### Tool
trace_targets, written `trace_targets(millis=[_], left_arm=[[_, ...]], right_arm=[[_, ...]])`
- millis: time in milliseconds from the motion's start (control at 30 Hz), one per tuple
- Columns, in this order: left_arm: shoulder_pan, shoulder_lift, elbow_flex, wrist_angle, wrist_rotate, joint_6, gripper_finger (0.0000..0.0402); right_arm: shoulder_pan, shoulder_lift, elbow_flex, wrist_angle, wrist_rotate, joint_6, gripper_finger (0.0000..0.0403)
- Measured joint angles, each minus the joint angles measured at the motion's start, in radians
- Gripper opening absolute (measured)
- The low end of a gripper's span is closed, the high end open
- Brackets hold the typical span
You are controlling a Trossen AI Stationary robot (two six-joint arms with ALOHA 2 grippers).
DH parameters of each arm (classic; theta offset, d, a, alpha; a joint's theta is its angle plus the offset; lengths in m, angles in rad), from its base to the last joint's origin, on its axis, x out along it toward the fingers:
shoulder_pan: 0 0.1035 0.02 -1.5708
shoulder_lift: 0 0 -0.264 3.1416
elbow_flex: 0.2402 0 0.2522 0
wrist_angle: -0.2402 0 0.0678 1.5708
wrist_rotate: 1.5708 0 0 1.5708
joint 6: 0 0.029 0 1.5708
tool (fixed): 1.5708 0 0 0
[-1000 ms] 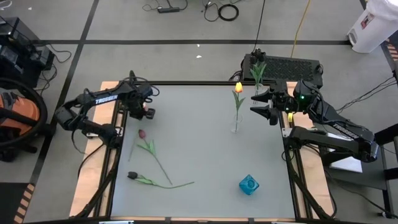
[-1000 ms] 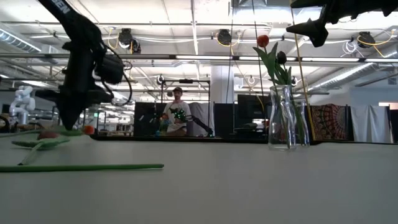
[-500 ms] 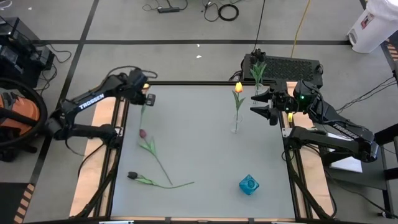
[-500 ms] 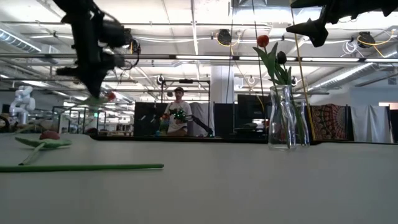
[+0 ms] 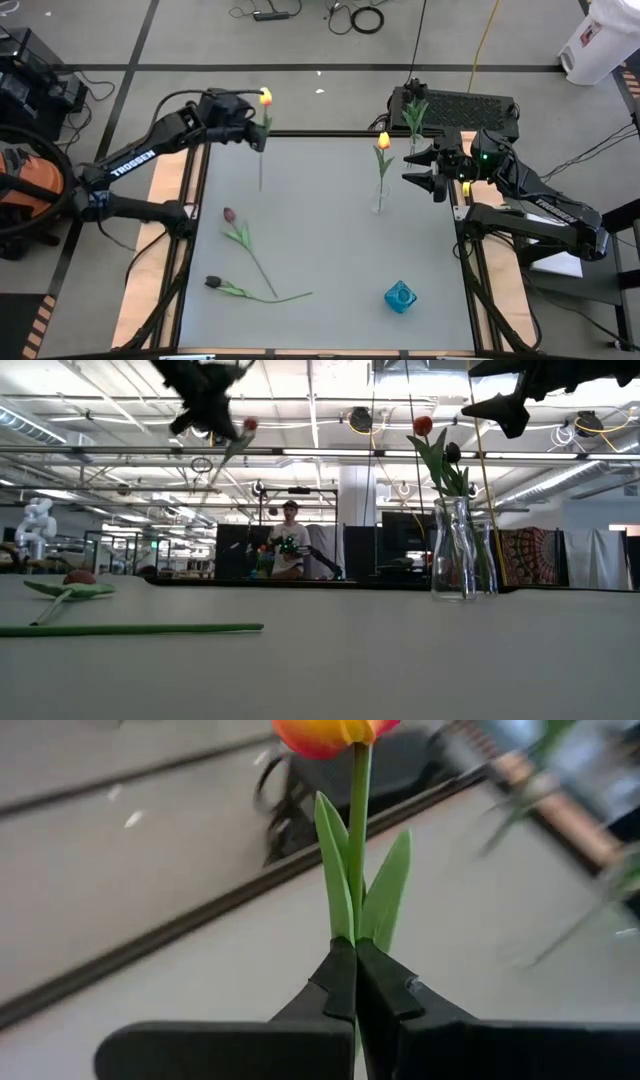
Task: Sort flowers into vase by color
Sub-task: Put the yellow tulip into the bottom transparent vase
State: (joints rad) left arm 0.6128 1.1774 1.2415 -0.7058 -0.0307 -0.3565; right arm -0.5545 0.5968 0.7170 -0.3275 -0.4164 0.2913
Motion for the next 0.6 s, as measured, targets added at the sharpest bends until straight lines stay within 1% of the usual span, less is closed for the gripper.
trace_targets(millis=[100,300,433,600], left_arm=[[-0.06,0.0,0.021,0.1,0.0,0.0,0.0],[-0.192,0.007,0.023,0.377,0.0,0.001,0.0],[-0.272,0.035,0.023,0.533,-0.001,0.038,0.0],[-0.368,0.09,0.023,0.662,-0.003,0.086,0.0]], right_arm=[[0.0,0.0,0.0,0.0,0.0,-0.006,0.0306],[0.0,0.0,0.0,0.029,-0.003,-0.019,0.0306],[0.0,0.0,0.0,0.07,-0.006,-0.018,0.0306],[0.0,0.0,0.0,0.093,-0.006,-0.018,0.0306]])
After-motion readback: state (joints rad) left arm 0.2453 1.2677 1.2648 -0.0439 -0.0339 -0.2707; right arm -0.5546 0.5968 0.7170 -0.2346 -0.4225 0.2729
